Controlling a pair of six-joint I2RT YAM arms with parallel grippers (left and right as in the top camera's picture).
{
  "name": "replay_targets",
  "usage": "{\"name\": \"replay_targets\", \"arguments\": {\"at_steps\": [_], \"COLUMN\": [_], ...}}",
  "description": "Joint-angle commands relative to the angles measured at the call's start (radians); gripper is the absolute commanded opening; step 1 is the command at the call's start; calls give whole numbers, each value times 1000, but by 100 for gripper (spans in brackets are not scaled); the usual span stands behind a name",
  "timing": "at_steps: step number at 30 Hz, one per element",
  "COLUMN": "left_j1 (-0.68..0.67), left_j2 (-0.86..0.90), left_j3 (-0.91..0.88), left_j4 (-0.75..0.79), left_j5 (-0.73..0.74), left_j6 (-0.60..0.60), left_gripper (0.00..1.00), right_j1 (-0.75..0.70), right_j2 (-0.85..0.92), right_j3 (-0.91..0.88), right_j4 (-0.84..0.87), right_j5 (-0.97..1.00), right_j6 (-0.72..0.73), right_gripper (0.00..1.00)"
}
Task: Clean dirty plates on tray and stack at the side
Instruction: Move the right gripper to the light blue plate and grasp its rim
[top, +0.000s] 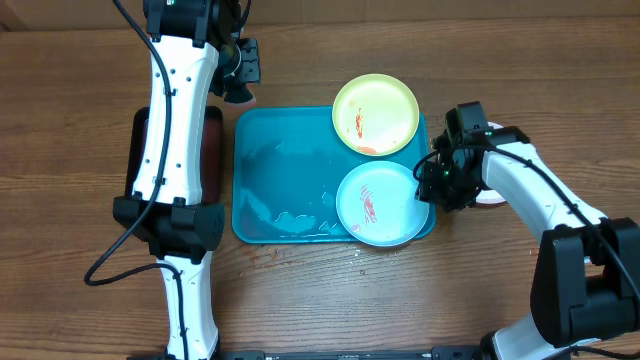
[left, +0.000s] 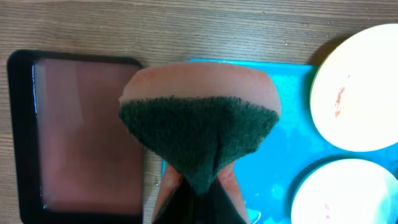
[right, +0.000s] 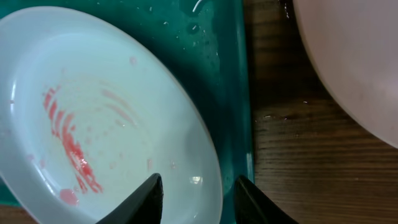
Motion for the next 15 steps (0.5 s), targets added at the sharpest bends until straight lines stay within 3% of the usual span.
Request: {"name": "replay_targets", "arguments": {"at_steps": [1, 9, 13, 15], "left_j1": [-3, -3, -3, -3], "left_j2": [8, 8, 8, 8], "left_j3": [-5, -5, -5, -5], "left_j4": [-1, -2, -1, -2], "left_j5": [11, 11, 11, 11], "left_j6": [16, 16, 16, 16], "left_gripper": [4, 4, 4, 4], "right_j1": [6, 6, 7, 14], "right_j2": [-13, -13, -13, -13], "right_j3": [-42, -71, -71, -71], "right_j4": [24, 45, 45, 44], "right_j5": [36, -14, -54, -77], "right_j6": [27, 26, 27, 27], "right_gripper": [36, 19, 5, 4]}}
